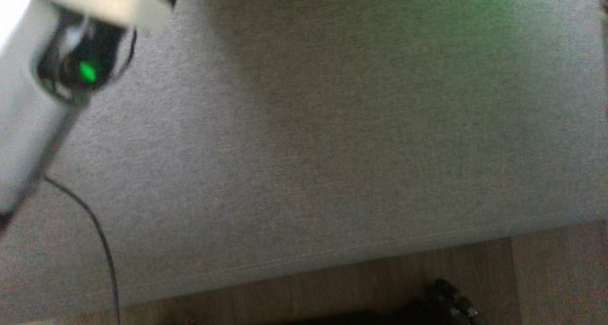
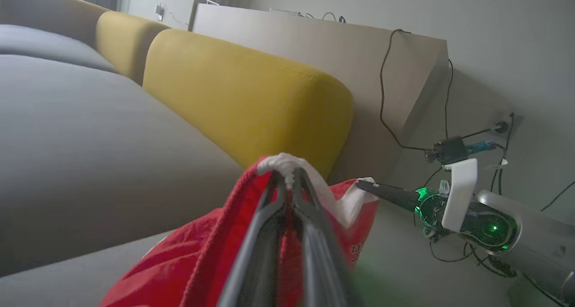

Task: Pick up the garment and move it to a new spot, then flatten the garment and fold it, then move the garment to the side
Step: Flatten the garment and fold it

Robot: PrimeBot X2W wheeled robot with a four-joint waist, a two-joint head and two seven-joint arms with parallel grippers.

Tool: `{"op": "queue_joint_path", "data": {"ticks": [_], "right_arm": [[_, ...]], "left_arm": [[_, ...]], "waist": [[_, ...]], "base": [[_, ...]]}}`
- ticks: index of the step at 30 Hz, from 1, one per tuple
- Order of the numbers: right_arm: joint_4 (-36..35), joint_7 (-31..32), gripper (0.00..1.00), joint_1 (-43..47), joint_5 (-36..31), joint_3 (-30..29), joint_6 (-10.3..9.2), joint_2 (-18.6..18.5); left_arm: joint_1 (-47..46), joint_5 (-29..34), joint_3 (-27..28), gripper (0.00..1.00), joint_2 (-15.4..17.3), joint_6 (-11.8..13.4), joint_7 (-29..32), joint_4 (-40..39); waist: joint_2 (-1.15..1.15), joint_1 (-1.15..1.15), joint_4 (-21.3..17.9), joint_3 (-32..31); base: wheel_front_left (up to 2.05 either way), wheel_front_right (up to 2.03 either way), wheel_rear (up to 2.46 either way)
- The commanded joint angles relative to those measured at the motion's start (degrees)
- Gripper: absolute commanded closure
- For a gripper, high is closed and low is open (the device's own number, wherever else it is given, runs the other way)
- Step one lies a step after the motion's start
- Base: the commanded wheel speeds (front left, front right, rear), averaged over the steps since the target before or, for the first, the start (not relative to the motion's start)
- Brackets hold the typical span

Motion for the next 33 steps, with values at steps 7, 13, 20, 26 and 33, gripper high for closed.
{"op": "queue_joint_path", "data": {"ticks": [7, 13, 20, 26, 33], "right_arm": [[-10.8, 3.1, 1.0, 13.8, 2.6, -2.6, -0.01, -4.9], [-23.7, 5.8, 1.0, 30.5, 3.1, -8.6, -0.01, -3.4], [-38.0, 9.9, 1.0, 48.4, 1.9, -16.1, -0.01, 1.9], [-47.8, 12.6, 1.0, 58.1, -0.5, -19.9, -0.01, 5.0], [-53.8, 16.5, 1.0, 62.1, -1.7, -25.1, -0.01, 5.9]], "left_arm": [[14.8, 0.9, 9.3, 1.0, 1.3, -0.3, -0.3, -10.7], [26.9, 7.6, 9.5, 1.0, 0.8, -0.3, -0.3, -16.9], [36.5, 17.5, 4.8, 1.0, 0.9, -0.3, -0.3, -19.6], [43.7, 18.6, 5.1, 1.0, -0.7, -0.3, -0.3, -21.3], [49.2, 16.1, 10.2, 1.0, -3.8, -0.3, -0.3, -24.1]], "waist": [[0.0, 0.0, 2.9, -3.0], [0.0, 0.0, 4.3, -6.8], [0.0, 0.0, 4.6, -10.6], [0.0, 0.0, 4.4, -13.0], [0.0, 0.0, 5.7, -14.2]], "base": [[0.0, 0.0, 0.0], [0.0, 0.0, 0.0], [0.0, 0.0, 0.0], [0.0, 0.0, 0.0], [0.0, 0.0, 0.0]]}}
